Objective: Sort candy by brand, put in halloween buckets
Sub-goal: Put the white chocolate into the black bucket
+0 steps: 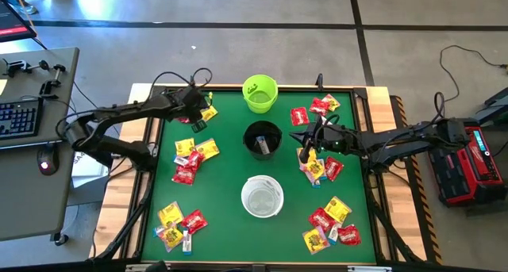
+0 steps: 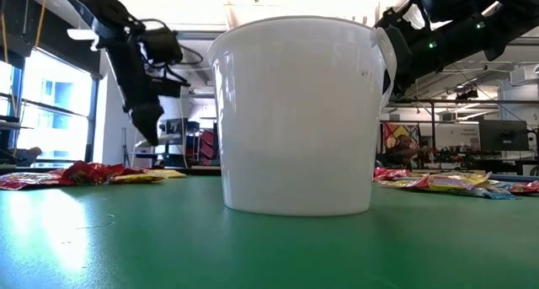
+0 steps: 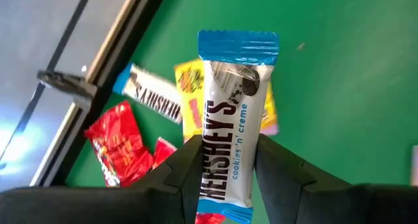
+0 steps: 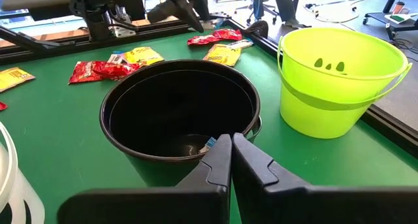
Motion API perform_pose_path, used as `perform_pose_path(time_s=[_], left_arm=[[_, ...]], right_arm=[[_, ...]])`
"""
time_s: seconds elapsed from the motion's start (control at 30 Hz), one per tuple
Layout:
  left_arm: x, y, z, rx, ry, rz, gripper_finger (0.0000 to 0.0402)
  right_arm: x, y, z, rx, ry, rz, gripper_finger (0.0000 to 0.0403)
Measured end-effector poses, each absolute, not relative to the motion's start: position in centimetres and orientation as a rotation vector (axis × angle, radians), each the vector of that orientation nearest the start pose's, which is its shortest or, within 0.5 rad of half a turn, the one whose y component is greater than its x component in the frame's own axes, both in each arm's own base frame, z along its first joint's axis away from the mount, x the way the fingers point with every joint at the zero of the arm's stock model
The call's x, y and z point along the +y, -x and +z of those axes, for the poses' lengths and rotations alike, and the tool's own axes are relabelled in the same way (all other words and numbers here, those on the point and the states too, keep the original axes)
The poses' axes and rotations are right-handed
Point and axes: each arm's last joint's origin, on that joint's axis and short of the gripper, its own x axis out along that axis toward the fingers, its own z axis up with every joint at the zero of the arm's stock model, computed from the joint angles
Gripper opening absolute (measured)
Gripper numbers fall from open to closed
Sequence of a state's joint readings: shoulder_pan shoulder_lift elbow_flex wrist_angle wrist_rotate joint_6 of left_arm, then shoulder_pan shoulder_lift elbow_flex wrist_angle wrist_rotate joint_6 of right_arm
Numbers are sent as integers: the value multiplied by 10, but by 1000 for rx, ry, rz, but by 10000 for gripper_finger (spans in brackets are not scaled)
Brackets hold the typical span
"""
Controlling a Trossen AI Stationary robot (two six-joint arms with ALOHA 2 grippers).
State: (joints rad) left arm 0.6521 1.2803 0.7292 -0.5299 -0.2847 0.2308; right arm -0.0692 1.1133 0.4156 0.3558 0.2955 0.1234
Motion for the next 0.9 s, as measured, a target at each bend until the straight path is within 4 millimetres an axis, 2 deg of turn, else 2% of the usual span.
perform_pose_path(time_s=[0.17,0.27,0.67,0.9], left_arm=[[131,-184,207,1160,2,665,115],[125,-193,221,1148,-3,632,115],[105,-248,289,991,-96,497,115],[94,-287,306,992,-167,405,115]], right_arm=[[-24,-218,197,318,-82,-384,0],[-24,-218,197,318,-80,-394,0],[-24,-218,197,318,-79,-395,0],[-24,-218,197,320,-68,-394,0]])
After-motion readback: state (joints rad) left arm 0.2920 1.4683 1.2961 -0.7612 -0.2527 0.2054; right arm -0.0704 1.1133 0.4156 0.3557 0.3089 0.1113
